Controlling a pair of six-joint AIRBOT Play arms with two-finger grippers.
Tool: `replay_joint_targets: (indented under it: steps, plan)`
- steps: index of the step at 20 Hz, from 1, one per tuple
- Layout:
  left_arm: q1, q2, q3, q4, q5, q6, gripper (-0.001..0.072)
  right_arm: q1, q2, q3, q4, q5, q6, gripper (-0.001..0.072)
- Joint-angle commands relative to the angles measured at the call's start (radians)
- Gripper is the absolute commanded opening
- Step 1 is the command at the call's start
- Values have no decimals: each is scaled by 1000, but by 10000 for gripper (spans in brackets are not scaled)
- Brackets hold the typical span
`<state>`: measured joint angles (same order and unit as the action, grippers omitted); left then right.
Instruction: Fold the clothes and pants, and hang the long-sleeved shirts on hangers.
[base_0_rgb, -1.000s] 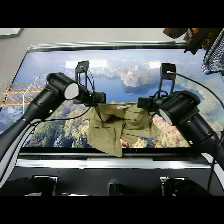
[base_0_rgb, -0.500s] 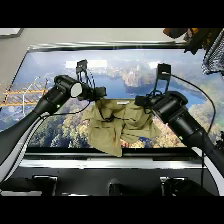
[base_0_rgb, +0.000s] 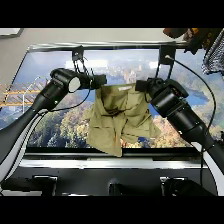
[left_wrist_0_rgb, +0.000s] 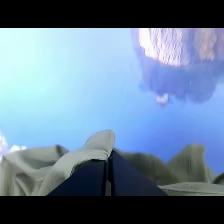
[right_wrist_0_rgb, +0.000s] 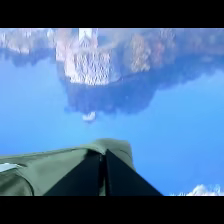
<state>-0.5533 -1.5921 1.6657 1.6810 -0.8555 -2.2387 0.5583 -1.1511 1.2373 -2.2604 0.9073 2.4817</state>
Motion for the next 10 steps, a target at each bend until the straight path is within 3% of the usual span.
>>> replay_joint_targets:
  steps: [1, 7, 10]
  plan:
    - [5, -13, 18, 70, 31, -77, 20, 1, -8, 17, -58, 10, 6, 29]
    - [-8, -83, 18, 39, -150, -74, 21, 1, -50, -24, 13, 132, 14, 29]
    - [-8, -90, 12, -75, -220, 45, 21, 36, -50, -53, 65, 203, 14, 29]
